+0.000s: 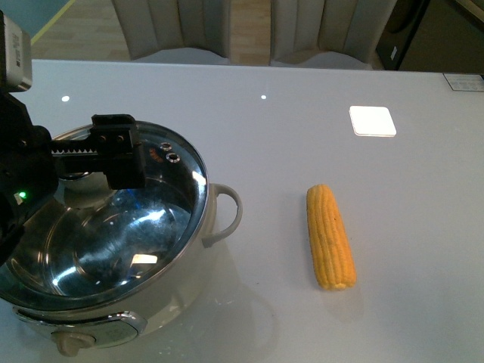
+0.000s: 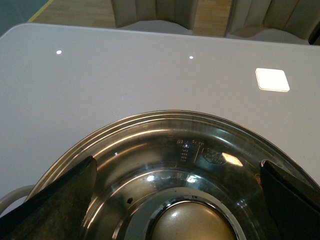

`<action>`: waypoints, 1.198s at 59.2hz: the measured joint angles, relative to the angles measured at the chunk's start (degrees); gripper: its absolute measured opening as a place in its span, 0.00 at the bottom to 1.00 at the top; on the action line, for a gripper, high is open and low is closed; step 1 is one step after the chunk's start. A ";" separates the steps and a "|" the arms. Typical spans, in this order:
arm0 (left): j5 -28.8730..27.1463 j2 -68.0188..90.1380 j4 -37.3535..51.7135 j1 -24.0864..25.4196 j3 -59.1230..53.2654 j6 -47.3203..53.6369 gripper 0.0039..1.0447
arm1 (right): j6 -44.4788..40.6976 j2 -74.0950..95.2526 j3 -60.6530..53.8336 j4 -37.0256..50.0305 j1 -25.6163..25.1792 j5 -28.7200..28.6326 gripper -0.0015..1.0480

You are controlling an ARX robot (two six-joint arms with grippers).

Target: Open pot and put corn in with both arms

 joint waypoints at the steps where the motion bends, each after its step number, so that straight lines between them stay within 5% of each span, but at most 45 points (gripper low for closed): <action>1: -0.02 0.42 0.07 -0.13 0.17 -0.02 0.93 | 0.02 0.00 0.00 0.00 0.00 0.00 0.91; 43: -1.95 5.29 0.57 -2.14 0.59 -3.37 0.93 | 0.02 0.00 0.00 0.00 0.00 0.00 0.91; 62: -2.62 5.33 0.39 -2.32 0.61 -3.82 0.45 | 0.02 0.00 0.00 0.00 0.00 0.00 0.91; 71: -3.06 5.27 0.22 -2.47 0.63 -3.43 0.43 | 0.02 0.00 0.00 0.00 0.00 0.00 0.91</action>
